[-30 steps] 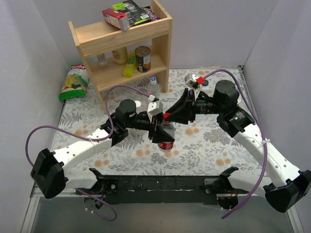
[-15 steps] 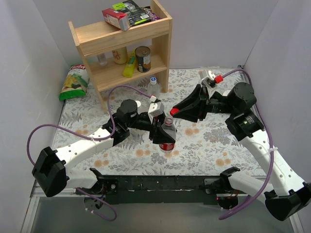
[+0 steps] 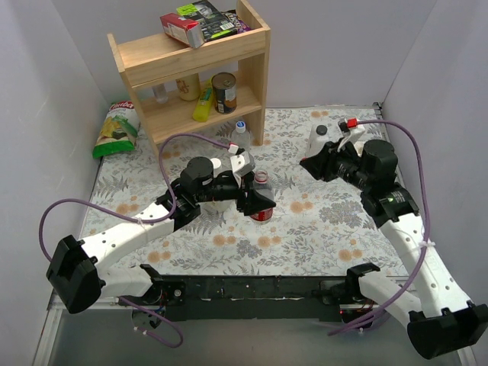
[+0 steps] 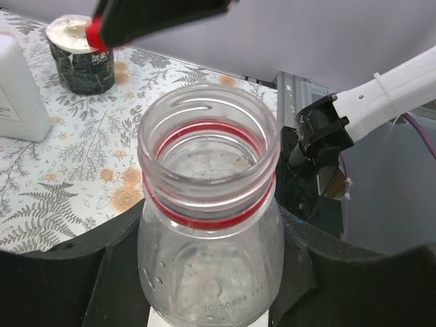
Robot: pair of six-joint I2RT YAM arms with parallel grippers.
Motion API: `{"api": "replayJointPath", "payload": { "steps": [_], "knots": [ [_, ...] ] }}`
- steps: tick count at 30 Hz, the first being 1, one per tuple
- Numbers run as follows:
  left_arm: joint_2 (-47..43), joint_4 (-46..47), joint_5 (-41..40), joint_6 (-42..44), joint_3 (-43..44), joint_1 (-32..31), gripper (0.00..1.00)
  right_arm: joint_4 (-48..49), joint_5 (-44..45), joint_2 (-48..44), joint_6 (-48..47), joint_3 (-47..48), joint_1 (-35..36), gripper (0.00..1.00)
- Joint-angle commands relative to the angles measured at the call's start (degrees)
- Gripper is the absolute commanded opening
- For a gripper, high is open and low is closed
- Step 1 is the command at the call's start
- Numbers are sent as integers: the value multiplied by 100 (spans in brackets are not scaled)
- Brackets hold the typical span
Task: Unscrew the bottle caps
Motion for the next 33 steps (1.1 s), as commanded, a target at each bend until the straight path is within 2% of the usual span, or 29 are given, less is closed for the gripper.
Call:
{"api": "replayJointPath", "payload": {
  "steps": [1, 4, 7, 13, 19, 24, 33],
  "knots": [
    [-160, 43, -349, 67, 122, -76, 29, 12, 1033, 92, 110, -892, -531, 1],
    [-177, 52, -348, 41, 131, -120, 29, 547, 1603, 197, 172, -1551, -803, 1],
    [-178, 43, -375, 76, 122, -155, 29, 1240, 1798, 425, 277, -2149, -1067, 1],
    [-169, -19, -436, 120, 139, -190, 29, 2201, 2369, 1321, 453, -2634, -1366, 1],
    [-204, -36, -480, 155, 148, -217, 29, 2720, 3063, 2095, 532, -2608, -1402, 1],
    [-204, -54, -507, 173, 139, -234, 29, 2993, 3301, 2823, 646, -2459, -1402, 1],
    [-204, -63, -516, 181, 148, -261, 29, 2492, 3890, 3545, 770, -1650, -1411, 3]
  ]
}}
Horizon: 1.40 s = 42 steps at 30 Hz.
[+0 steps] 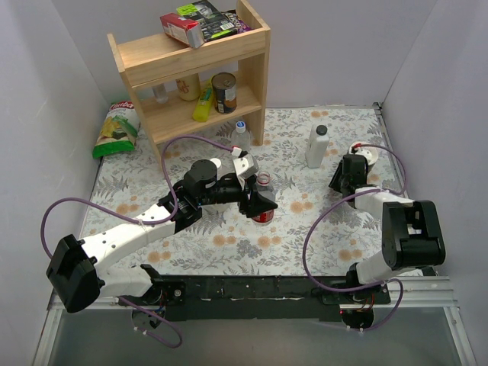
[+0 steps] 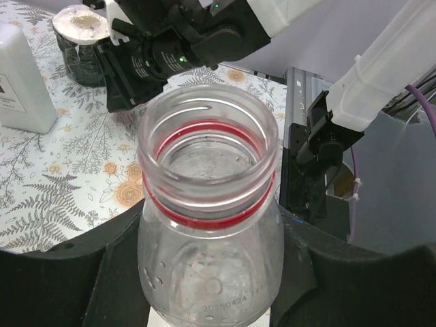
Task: Unscrew the bottle caps
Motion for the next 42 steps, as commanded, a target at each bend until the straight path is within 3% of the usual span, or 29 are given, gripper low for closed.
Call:
{"api": "replayJointPath", "payload": {
  "steps": [1, 12, 16, 19, 27, 31, 36, 41, 42],
  "knots": [
    [-178, 86, -65, 92, 148, -46, 29, -78, 455, 241, 105, 577, -33, 3],
    [-160, 95, -56, 66, 148, -90, 29, -597, 560, 567, 211, 930, -33, 19],
    [-178, 86, -74, 83, 140, -90, 29, -650, 569, 602, 237, 965, -34, 38],
    [-143, 86, -74, 83, 148, -99, 29, -650, 560, 602, 246, 956, -25, 46],
    [-125, 68, -135, 118, 139, -99, 29, -623, 358, 628, 202, 973, -33, 52],
    [-90, 60, -127, 136, 139, -99, 29, -676, 323, 524, 184, 991, -25, 66],
    [-46, 51, -241, 188, 96, -99, 29, -746, 42, -82, 149, 877, -34, 67],
    [103, 33, -311, 232, 69, -99, 29, -913, -1186, -1470, -245, 780, -34, 63],
    [130, 25, -303, 241, 95, -99, 29, -1323, -1624, -1646, -438, 954, -25, 64]
  ]
}}
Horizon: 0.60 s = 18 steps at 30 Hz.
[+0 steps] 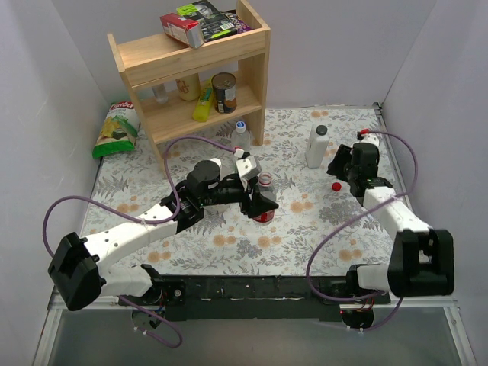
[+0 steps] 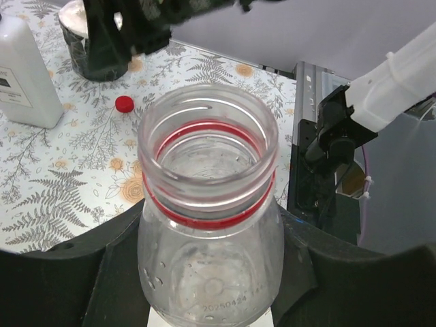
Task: Unscrew the bottle caps
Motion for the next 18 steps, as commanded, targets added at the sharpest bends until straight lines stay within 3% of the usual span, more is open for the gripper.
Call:
{"api": "replayJointPath", "payload": {
  "steps": [1, 5, 6, 9, 13, 18],
  "knots": [
    [132, 22, -108, 108, 104, -34, 29, -528, -1446, -1150, -570, 328, -18, 64],
    [264, 5, -108, 108, 113, -33, 29, -1495, -3167, -1513, -923, 1066, -18, 64],
    [299, -13, -117, 117, 113, -34, 29, -1619, -3902, -1566, -906, 1311, -10, 64],
    [431, -101, -152, 204, 157, -33, 29, -1612, -4838, -1855, -511, 1472, 227, 64],
    [545, -232, -240, 310, 201, -25, 30, -1313, -4753, -2268, -63, 1744, 1296, 66],
    [616, -250, -292, 301, 219, -25, 30, -1259, -4131, -2348, 167, 1850, 2029, 66]
  ]
}}
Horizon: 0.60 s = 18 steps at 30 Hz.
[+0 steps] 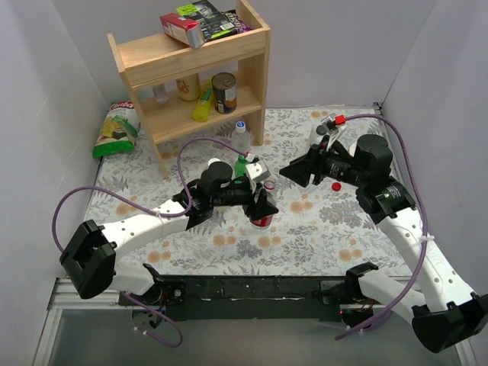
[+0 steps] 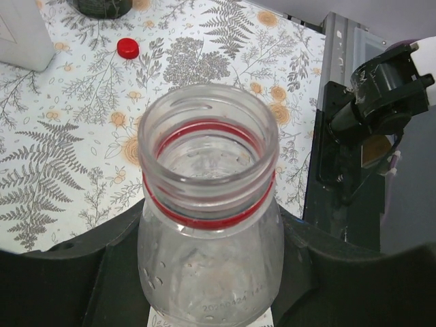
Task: Unscrew the bottle caps
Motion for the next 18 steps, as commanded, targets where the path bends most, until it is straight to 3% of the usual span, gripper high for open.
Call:
{"api": "replayJointPath", "payload": {
  "steps": [1, 7, 18],
  "knots": [
    [-31, -10, -196, 107, 227, -33, 30, 50, 218, -54, 261, 283, 551, 66],
    [-5, -45, -223, 124, 245, -25, 30, 6, 658, 52, 270, 177, 1220, 66],
    [-49, 34, -197, 142, 192, -25, 30, 278, 1018, 219, 357, -200, 1529, 64]
  ]
}}
